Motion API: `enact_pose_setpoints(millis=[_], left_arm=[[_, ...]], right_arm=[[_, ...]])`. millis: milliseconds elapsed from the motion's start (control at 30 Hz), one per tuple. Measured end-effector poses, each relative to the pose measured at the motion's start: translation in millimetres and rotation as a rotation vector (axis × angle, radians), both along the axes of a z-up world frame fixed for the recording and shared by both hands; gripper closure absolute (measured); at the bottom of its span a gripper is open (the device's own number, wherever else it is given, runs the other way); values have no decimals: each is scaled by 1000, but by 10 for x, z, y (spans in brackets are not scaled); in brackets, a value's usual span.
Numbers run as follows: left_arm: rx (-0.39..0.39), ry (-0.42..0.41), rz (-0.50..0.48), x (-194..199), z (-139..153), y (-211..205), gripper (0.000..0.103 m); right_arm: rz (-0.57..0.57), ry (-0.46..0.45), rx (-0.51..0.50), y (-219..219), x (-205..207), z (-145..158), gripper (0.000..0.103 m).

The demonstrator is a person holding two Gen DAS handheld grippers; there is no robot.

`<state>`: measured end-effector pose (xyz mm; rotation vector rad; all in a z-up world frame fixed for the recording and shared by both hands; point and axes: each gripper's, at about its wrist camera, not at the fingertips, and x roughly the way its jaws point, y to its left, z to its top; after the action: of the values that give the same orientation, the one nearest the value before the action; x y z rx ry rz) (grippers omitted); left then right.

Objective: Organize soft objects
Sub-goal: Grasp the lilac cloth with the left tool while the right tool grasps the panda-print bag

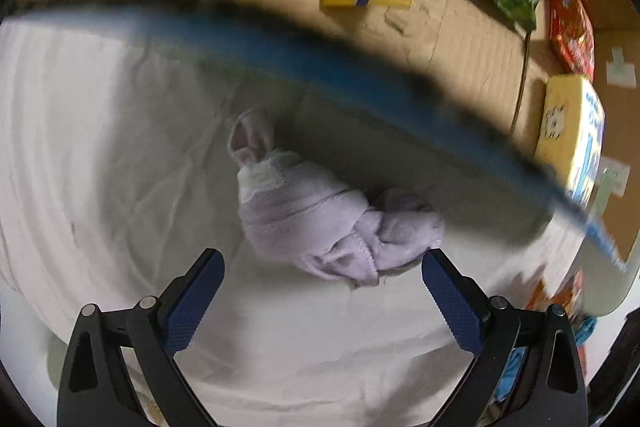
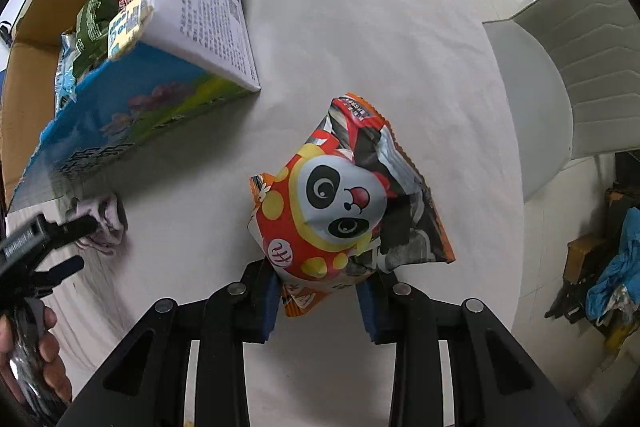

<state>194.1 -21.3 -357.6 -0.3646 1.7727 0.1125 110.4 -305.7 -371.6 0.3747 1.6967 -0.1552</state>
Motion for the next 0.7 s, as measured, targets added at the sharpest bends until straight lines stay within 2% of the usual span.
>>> enact_pose_setpoints(millis=[167,200,233,267,333,433,700], left_arm=[[-6,-8,21,54,-81,42,4],[1,-17,24,49,-103,54,14],[14,-23,21,39,-111,60,19],[29,-27,14,25,-125,69,20],[52,-39,3,-6,-127,91,31],[79,-70,-24,-86,-104,117,40],[91,-75,-125,-677,-23,136,43]], right_arm=[[5,-4,-11,109,-22,56,68],[6,-7,-12,136,-8,70,68],[8,-8,-12,152,-4,80,68],[11,-10,-12,166,-2,90,68],[17,-16,-15,167,-4,107,68],[29,-22,-12,189,-24,129,68],[68,-34,5,249,-107,210,68]])
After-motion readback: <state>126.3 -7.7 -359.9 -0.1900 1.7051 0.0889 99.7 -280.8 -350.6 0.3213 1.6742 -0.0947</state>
